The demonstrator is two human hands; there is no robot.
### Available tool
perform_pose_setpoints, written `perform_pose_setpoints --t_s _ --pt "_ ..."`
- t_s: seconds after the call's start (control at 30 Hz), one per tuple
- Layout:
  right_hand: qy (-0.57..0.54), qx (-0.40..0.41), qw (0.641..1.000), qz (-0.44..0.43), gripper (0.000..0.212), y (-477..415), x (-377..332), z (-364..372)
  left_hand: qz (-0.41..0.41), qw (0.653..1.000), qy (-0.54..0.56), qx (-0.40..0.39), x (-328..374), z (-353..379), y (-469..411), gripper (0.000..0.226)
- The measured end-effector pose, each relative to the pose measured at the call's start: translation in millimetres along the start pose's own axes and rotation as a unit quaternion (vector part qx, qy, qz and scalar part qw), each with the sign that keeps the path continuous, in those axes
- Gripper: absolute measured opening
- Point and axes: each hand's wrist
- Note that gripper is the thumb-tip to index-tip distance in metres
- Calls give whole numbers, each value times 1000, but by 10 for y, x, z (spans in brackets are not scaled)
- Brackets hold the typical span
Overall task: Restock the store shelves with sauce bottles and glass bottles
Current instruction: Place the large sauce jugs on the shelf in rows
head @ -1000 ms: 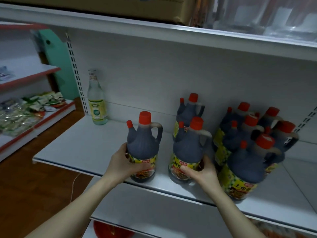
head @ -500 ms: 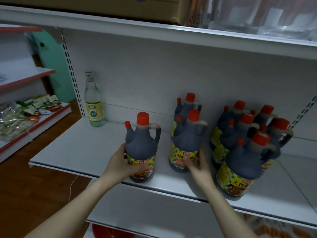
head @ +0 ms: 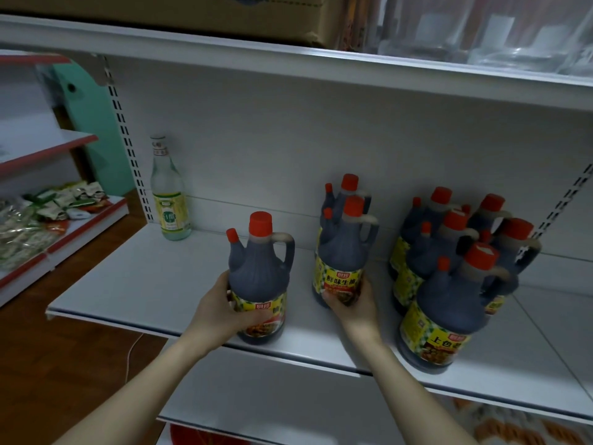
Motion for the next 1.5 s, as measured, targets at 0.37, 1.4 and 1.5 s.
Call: perform_pose_setpoints --t_s 0.37,1.4,1.5 --pt "7 13 1000 11 70 -93 23 98 5 1000 -1 4 28 10 16 78" --pt "20 21 999 18 70 -102 95 178 2 1000 6 -1 9 18 23 80" --pt "28 13 999 22 69 -103 30 154 2 1000 6 -6 4 12 19 81"
Point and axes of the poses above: each hand's wrist, its own y-axis away from the middle knuckle, its own z-axis out of the palm, x = y × z, and after that the axes turned 1 degree about z, right-handed
